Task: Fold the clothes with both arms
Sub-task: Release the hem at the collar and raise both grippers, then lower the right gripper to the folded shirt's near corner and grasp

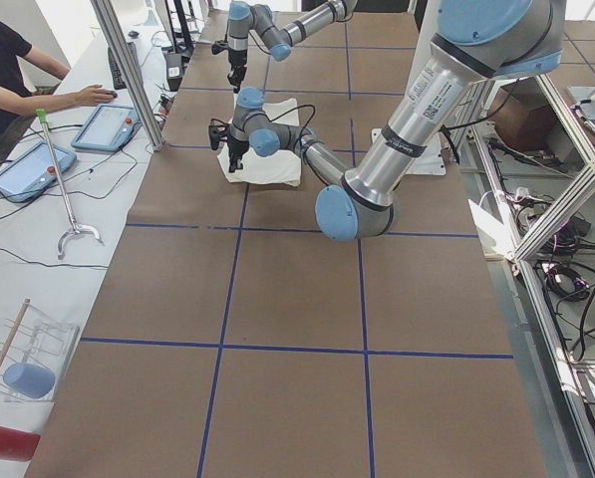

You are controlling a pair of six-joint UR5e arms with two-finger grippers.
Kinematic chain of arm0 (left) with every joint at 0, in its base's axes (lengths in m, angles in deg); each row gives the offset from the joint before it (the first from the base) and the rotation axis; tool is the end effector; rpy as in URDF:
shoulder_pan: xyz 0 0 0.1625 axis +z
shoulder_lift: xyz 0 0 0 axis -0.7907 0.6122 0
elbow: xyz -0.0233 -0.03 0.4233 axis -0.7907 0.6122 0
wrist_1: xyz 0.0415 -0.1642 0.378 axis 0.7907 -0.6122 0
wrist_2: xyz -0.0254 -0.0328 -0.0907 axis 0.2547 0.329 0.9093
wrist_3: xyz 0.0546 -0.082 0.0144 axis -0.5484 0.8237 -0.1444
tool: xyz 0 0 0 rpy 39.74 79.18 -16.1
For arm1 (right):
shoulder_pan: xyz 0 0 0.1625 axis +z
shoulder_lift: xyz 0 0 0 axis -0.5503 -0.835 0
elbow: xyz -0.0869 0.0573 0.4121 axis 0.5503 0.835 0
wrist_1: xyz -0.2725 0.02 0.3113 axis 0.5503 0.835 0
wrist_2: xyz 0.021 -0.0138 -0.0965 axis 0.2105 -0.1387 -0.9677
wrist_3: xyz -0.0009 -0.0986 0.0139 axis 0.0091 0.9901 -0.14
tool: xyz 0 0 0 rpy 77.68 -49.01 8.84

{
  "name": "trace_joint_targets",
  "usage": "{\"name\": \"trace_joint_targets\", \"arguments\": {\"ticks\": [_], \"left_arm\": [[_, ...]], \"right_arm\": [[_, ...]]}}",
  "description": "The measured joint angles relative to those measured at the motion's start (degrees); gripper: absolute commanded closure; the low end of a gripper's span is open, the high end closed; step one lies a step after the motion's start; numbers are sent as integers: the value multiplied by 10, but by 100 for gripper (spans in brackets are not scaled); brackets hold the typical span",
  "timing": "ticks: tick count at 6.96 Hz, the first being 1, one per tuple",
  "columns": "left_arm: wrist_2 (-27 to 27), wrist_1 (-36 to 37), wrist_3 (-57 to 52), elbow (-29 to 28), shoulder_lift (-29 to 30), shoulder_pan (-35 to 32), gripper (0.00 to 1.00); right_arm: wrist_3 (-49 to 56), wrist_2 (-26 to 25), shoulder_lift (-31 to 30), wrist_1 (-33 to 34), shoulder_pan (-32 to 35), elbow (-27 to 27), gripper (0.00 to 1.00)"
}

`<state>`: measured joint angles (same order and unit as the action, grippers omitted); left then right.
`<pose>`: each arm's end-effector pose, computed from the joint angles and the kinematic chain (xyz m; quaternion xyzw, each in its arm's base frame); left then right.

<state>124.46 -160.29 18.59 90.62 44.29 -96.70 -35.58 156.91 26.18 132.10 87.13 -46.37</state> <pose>0.4577 -0.6015 0.2853 0.0976 0.4213 -0.2048 0.8781 -0.3938 -0.6700 0.3405 -0.0026 -0.4520 0.1754 0.8746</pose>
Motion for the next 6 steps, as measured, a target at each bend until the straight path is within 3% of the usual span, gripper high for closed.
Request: {"name": "trace_joint_targets", "arguments": {"ticks": [3, 6], "left_arm": [[2, 3, 3, 11, 0, 0, 0], [3, 21, 4, 51, -3, 1, 0]], "right_arm": [[23, 2, -19, 1, -5, -30, 0], [-17, -21, -149, 4, -78, -194, 0]]}}
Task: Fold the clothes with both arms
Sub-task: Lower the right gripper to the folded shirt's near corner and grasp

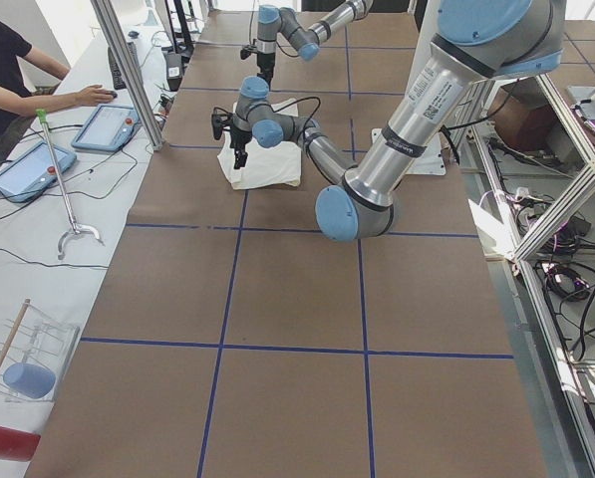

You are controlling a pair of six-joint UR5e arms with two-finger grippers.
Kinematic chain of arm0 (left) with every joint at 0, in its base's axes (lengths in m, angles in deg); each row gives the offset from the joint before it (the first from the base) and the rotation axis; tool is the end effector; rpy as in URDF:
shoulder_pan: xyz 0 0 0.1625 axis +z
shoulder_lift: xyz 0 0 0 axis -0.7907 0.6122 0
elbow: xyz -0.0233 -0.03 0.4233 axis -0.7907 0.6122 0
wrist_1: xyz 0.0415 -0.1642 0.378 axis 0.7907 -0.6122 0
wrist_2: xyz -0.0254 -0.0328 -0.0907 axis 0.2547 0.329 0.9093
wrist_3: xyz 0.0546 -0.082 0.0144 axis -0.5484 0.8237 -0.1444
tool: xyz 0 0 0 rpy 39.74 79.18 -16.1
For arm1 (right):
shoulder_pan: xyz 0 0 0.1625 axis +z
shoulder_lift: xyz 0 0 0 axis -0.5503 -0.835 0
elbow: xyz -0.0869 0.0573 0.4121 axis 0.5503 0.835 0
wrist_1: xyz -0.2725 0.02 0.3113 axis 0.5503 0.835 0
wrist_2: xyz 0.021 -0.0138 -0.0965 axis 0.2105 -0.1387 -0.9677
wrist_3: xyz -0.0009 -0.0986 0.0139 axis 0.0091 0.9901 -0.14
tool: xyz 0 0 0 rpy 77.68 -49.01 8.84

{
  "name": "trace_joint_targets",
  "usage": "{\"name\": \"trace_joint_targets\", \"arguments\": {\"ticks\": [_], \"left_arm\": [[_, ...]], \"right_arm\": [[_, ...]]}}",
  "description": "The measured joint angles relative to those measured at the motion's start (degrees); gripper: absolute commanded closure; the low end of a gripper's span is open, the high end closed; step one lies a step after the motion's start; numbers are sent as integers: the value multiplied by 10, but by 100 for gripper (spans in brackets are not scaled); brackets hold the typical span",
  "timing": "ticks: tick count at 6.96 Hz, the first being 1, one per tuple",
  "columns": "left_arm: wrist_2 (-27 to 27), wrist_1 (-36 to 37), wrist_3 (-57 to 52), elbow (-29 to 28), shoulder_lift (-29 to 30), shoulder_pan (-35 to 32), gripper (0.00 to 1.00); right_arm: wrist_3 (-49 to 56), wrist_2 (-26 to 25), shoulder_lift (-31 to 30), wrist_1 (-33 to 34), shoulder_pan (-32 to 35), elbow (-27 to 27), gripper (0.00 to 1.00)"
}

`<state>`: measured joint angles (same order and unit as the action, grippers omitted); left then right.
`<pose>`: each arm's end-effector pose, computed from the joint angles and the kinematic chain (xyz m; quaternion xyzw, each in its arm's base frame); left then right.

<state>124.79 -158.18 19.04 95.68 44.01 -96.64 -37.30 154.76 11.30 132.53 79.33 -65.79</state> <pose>0.4445 -0.5868 0.2523 0.1042 0.4406 -0.2011 0.8686 -0.4066 -0.5379 0.3636 -0.0054 -0.4688 0.1245 0.8745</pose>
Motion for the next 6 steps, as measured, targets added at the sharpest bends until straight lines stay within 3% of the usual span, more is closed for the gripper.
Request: {"name": "trace_joint_targets", "arguments": {"ticks": [2, 3, 4, 6], "left_arm": [[0, 7, 2, 14, -1, 2, 0], [0, 8, 3, 16, -1, 2, 0], [0, 8, 3, 17, -2, 3, 0], [0, 7, 3, 17, -2, 3, 0]], "right_arm": [[-18, -22, -57, 0, -45, -45, 0], [-20, -25, -71, 1, -56, -52, 43], [-20, -25, -77, 1, -66, -56, 99], [-20, -19, -79, 1, -72, -66, 100]]}}
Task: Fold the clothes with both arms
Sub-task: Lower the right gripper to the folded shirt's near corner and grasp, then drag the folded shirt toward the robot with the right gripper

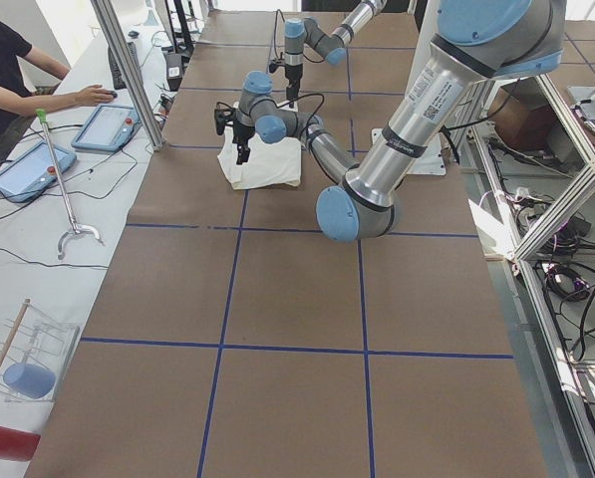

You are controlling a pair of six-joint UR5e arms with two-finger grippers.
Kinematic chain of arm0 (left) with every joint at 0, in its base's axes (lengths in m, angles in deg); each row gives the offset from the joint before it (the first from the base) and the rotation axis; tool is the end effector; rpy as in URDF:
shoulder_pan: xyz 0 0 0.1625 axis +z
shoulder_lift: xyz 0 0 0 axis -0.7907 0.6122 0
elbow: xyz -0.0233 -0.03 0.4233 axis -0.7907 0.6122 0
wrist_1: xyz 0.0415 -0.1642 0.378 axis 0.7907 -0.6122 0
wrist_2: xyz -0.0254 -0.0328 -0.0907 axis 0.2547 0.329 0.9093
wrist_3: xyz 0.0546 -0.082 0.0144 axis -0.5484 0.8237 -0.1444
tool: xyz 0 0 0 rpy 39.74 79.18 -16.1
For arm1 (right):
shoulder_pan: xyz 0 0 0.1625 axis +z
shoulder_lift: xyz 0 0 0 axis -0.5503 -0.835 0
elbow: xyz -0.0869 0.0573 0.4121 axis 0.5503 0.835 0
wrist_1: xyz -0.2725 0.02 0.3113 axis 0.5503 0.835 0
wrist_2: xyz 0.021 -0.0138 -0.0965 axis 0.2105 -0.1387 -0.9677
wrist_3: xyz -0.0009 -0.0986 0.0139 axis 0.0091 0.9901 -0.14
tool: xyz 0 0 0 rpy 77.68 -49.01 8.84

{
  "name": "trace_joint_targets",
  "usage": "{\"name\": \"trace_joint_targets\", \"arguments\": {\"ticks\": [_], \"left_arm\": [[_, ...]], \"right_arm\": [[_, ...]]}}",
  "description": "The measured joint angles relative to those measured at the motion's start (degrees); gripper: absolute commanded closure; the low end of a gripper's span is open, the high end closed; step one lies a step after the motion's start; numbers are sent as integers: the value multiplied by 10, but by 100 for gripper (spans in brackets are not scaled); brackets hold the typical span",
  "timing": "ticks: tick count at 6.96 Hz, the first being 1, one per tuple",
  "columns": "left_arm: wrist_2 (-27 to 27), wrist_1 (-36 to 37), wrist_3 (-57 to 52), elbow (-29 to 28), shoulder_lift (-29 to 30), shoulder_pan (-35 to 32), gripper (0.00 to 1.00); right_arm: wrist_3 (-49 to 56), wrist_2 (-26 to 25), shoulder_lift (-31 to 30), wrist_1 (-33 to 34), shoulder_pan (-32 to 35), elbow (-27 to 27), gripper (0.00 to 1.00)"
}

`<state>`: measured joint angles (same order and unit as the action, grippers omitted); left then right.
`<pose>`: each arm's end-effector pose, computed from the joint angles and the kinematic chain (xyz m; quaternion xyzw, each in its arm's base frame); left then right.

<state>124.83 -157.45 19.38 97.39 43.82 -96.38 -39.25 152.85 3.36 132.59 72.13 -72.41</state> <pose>0.4419 -0.5796 0.2428 0.1048 0.4466 -0.2000 0.8658 -0.4305 -0.4540 0.3977 -0.0346 -0.4531 0.0955 0.8857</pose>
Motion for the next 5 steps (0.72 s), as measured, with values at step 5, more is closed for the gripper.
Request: {"name": "trace_joint_targets", "arguments": {"ticks": [5], "left_arm": [[1, -3, 2, 5, -1, 4, 0]], "right_arm": [[1, 27, -91, 0, -60, -117, 100]]}}
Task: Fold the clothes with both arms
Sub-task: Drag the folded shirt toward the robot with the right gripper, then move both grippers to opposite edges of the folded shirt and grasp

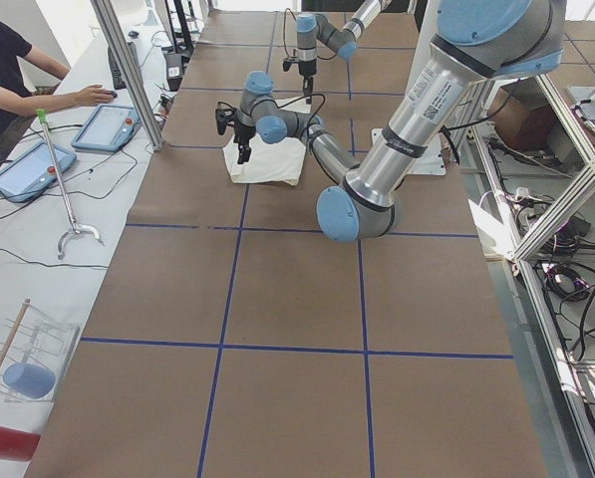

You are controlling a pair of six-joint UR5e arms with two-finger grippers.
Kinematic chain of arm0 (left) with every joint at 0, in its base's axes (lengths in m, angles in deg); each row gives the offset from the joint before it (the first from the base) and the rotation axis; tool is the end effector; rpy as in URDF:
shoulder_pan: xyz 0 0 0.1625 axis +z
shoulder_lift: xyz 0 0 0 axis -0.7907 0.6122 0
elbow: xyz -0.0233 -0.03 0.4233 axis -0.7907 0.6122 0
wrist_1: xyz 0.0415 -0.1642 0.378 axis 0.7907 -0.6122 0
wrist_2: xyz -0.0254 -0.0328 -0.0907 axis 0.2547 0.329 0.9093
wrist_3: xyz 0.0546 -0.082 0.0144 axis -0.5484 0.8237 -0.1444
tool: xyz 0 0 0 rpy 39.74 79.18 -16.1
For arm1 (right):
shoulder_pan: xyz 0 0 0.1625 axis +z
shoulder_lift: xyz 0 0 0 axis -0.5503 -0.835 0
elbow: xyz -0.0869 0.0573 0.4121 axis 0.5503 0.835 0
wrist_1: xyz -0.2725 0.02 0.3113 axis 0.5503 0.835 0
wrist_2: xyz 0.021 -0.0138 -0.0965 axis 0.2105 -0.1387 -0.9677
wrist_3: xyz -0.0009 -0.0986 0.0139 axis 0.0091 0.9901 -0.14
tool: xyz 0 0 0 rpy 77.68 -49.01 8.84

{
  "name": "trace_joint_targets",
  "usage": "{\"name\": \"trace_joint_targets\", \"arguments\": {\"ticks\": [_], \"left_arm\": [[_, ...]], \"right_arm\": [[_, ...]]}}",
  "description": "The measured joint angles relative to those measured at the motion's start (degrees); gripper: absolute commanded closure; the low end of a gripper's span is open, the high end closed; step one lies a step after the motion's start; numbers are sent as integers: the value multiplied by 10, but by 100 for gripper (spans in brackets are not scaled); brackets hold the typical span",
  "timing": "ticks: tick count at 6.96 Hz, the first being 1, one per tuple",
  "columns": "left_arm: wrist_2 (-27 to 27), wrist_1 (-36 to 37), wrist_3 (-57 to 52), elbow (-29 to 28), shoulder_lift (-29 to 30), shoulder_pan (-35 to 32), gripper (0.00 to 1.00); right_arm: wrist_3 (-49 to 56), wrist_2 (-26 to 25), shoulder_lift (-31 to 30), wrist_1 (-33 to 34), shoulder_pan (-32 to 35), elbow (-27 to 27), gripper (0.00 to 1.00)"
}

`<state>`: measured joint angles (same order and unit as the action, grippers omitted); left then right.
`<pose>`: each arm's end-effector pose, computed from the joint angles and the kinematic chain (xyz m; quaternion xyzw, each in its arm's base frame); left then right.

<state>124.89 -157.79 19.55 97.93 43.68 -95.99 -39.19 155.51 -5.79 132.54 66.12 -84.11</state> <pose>0.4440 -0.5746 0.2394 0.1051 0.4522 -0.1965 0.8636 -0.4139 -0.3620 0.3896 -0.0677 -0.4737 0.0315 0.8775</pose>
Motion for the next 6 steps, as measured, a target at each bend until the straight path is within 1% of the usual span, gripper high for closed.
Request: {"name": "trace_joint_targets", "arguments": {"ticks": [1, 2, 3, 4, 5, 6], "left_arm": [[0, 2, 0, 6, -1, 3, 0], [-1, 2, 1, 11, -1, 8, 0], [-1, 2, 2, 16, -2, 16, 0], [-1, 2, 6, 24, -5, 26, 0], [0, 3, 14, 39, -11, 44, 0], [10, 5, 34, 61, -24, 66, 0]], "right_arm": [[-7, -2, -61, -1, -52, -67, 100], [-19, -6, -120, -2, -118, -129, 35], [-37, -11, -157, -3, -185, -172, 0], [-55, -20, -169, -3, -240, -192, 0], [-63, -33, -168, -3, -263, -204, 0], [-66, -43, -159, -4, -245, -210, 0]]}}
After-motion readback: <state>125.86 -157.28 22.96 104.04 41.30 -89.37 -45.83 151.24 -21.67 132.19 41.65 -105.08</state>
